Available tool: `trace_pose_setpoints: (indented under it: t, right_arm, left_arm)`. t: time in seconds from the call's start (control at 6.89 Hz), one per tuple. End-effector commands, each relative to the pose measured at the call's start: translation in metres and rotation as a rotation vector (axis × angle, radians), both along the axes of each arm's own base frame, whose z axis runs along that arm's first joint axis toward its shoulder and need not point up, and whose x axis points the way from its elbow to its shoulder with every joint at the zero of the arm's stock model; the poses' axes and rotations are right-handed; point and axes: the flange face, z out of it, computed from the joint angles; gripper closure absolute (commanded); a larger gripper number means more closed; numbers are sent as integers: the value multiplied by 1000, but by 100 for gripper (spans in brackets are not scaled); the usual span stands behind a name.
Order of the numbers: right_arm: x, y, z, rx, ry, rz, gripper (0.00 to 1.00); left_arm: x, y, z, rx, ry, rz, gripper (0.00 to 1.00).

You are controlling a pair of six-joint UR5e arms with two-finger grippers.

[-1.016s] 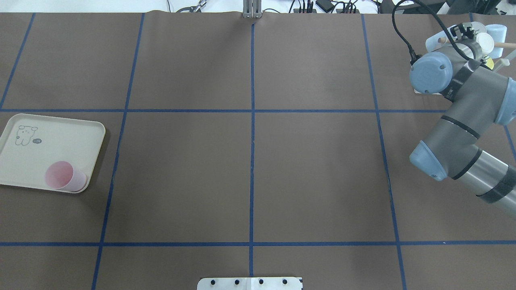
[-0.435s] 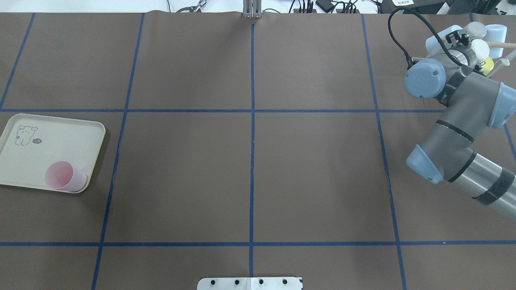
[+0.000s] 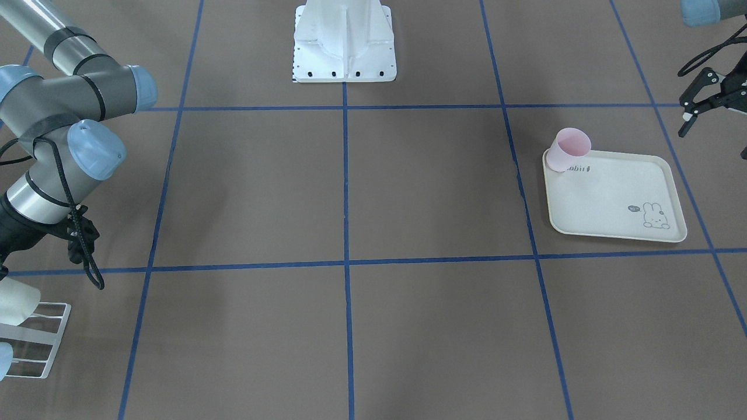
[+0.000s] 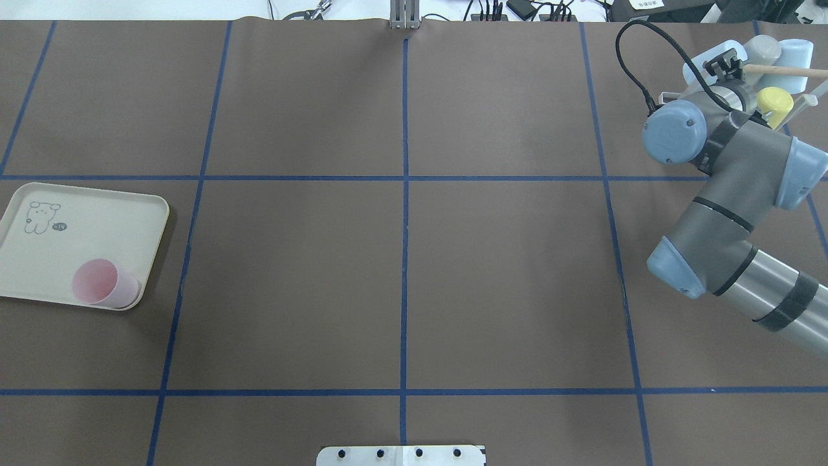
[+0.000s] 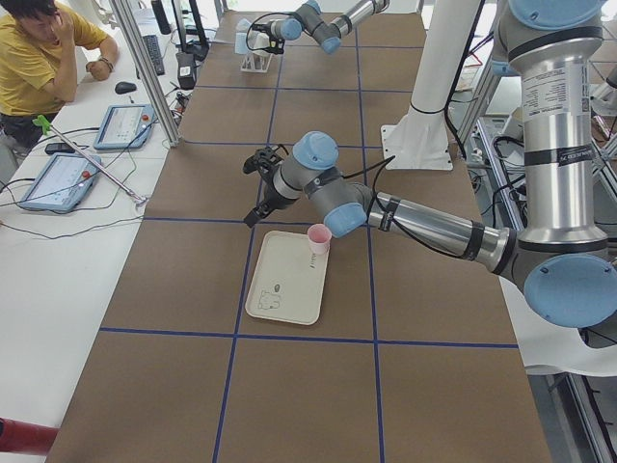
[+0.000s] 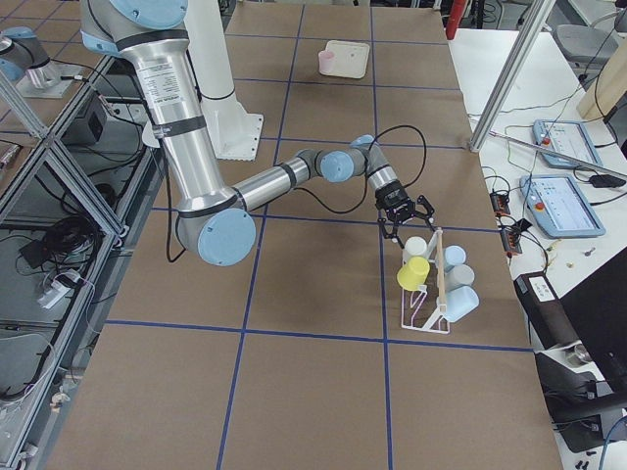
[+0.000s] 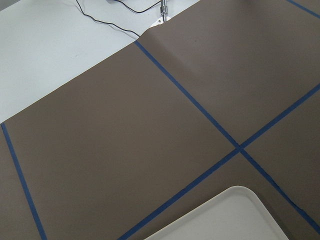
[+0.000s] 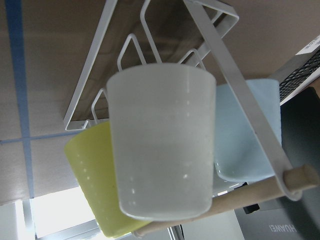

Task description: Transfer IKEA cup to right arm and place on rack

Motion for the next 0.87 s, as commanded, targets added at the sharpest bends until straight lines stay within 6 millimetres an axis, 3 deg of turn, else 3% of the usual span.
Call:
trace_pose_setpoints:
  t: [0.0, 0.15, 0.44, 0.58, 0.73]
  right_arm:
    - [-4, -3, -18, 25, -29, 4, 2]
    - [-13, -12, -51, 74, -112, 30, 2]
    - [-25, 8, -85, 55, -496, 78, 2]
    - [-33, 18, -94, 33, -722, 138, 2]
    - [-41, 30, -102, -32, -942, 216, 1]
  left_arm:
    - [0, 0, 1, -8, 4, -4, 0]
    - [1, 0, -2, -49, 39, -35, 0]
    - [3, 0, 9, -70, 84, -75, 0]
    - [12, 3, 7, -110, 134, -90, 0]
    - [36, 21, 18, -168, 188, -81, 0]
